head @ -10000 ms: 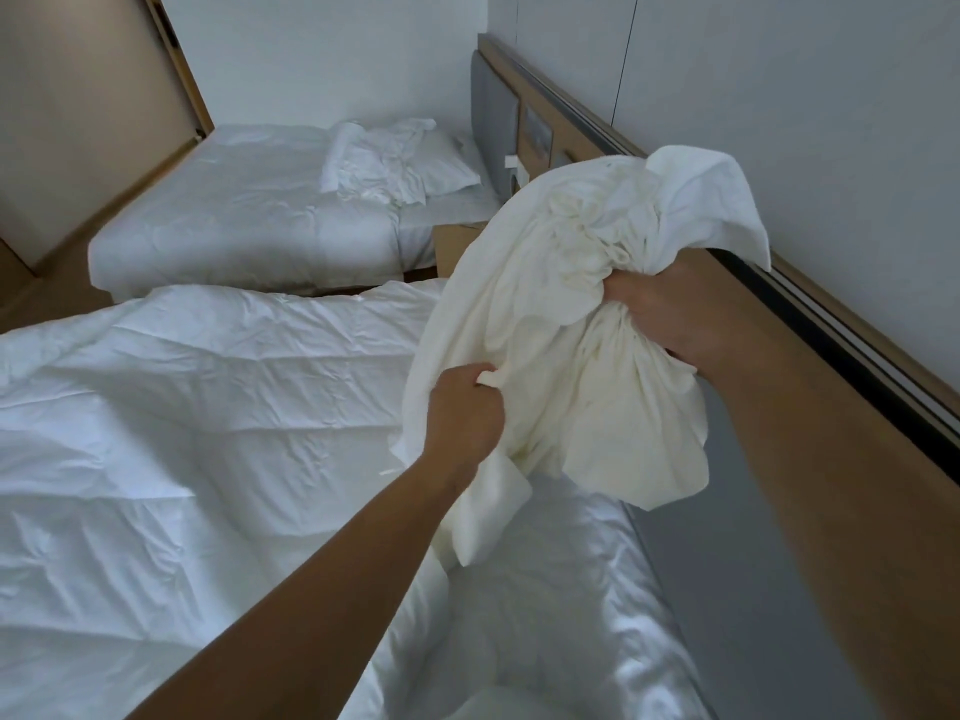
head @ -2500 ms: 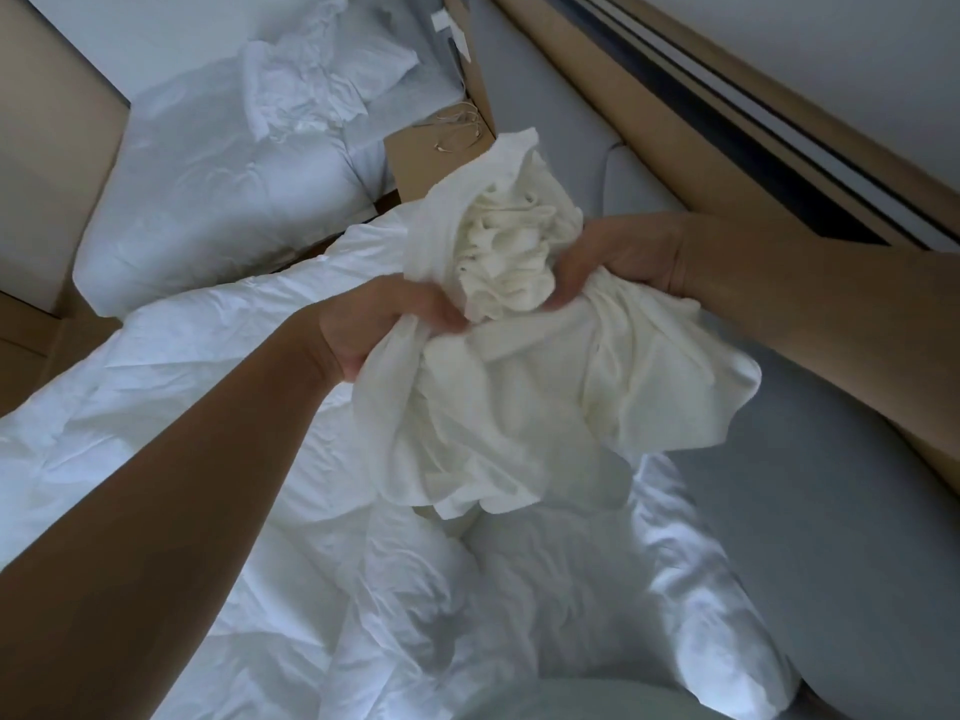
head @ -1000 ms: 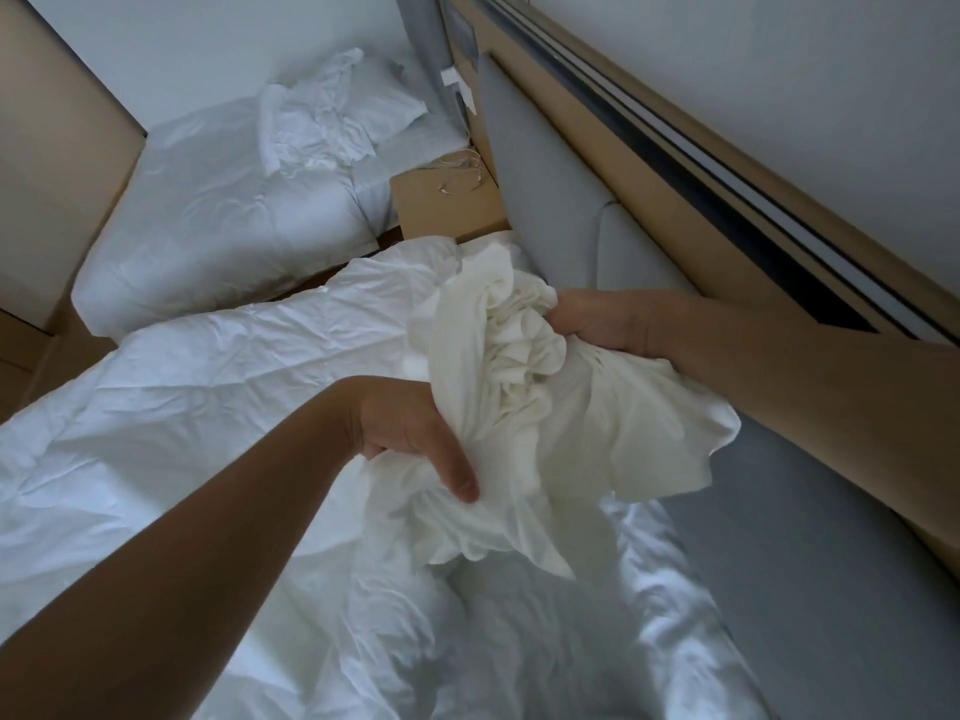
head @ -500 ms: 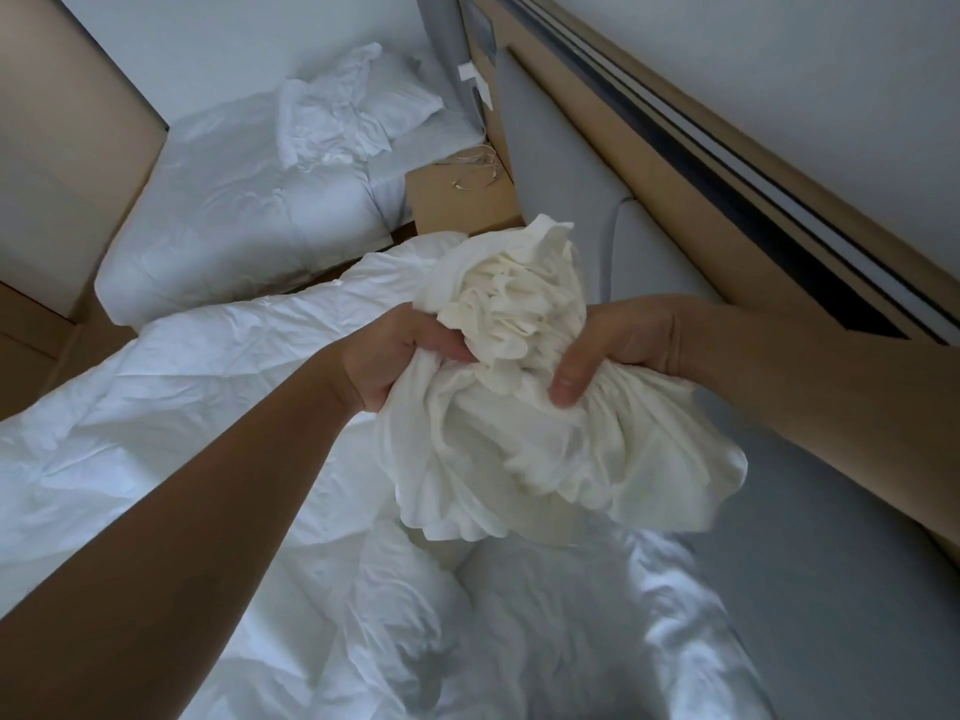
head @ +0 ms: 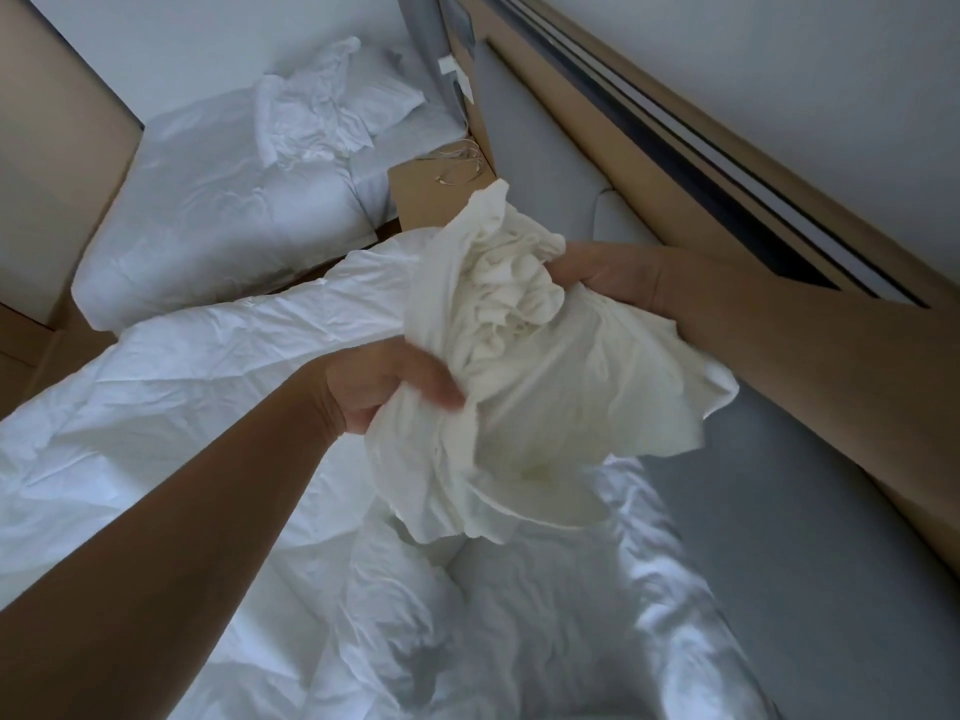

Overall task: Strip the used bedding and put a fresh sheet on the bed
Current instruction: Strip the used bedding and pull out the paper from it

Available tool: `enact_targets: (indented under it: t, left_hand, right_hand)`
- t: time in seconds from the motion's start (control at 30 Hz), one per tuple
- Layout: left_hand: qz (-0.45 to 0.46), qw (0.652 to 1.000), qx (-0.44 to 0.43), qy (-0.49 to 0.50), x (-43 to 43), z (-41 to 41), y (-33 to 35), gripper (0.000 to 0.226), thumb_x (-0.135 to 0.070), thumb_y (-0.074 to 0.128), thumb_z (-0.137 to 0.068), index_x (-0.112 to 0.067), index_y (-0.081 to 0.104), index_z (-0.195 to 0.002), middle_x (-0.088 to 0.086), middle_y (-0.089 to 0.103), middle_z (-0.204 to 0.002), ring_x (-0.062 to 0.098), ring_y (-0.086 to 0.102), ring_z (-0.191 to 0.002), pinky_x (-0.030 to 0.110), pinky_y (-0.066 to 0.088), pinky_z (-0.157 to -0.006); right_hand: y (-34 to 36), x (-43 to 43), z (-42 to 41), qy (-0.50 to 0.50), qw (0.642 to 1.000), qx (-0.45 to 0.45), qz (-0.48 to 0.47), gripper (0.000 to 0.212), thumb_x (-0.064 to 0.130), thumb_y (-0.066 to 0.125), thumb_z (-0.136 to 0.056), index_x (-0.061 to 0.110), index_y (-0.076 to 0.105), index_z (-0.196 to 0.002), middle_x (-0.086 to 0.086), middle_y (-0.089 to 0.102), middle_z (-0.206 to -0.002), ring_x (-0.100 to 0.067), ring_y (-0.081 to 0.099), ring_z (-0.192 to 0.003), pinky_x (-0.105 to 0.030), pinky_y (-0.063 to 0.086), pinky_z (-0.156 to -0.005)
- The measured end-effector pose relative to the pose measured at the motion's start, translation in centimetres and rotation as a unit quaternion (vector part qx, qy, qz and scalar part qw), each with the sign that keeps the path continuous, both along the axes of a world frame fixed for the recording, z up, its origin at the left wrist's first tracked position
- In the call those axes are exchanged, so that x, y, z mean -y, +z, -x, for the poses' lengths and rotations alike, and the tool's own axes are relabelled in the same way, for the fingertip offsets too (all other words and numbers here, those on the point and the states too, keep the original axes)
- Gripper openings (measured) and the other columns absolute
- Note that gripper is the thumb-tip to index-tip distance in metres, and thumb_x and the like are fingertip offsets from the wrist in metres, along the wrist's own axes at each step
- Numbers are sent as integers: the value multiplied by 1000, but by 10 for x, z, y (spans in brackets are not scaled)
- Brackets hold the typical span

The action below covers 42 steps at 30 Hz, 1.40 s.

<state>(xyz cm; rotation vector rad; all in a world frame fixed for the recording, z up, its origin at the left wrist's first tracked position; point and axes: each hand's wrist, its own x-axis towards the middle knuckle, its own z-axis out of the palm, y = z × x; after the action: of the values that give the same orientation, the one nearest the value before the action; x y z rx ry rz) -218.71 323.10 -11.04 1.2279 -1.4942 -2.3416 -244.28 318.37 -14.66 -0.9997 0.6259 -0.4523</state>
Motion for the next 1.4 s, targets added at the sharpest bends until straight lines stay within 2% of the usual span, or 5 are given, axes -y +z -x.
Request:
enact_targets:
  t: [0.27,0.57,0.9,1.13,1.4]
  left_hand:
    - [74,985,-115,103,15,7,10,41,-16,63,-58,-14,82,-94,7,77,-93,23,75,-87,35,61,-76]
    - [74,987,-64,126,24,-3,10,43,-12,65,-66,-14,79,-106,11,74,-111,30,71,-105,42,59,-85]
    - [-33,994,-9,-102,3,0,-3,43,-4,78,-69,-22,79,-108,4,76,-109,24,73,-102,37,60,-82]
    - [-16,999,-41,4,5,1,-8,45,-4,71,-62,-17,80,-105,10,76,-105,29,74,-97,42,60,-78]
    - [-54,994,27,-94,-1,1,-9,42,-1,73,-66,-17,80,-104,11,76,-106,30,73,-98,42,60,-79]
  right_hand:
    - [8,-32,-12,228,971,-68,-3,56,20,97,-57,24,78,-110,-9,72,-119,-29,69,-110,-41,58,-85]
    - [8,-22,-13,73,997,-10,-7,46,-8,61,-70,9,75,-110,-16,73,-110,-33,72,-96,-41,60,-75]
    - [-7,-11,-14,-3,997,4,81,27,6,61,-79,20,80,-93,-6,76,-99,-20,73,-90,-31,60,-76]
    - [-9,-4,-13,-51,993,-19,101,23,17,61,-86,16,71,-106,-7,75,-105,-21,72,-97,-31,58,-81]
    - [-11,-7,-17,-61,984,-82,144,30,19,60,-83,10,68,-112,-16,71,-117,-31,68,-106,-43,55,-97]
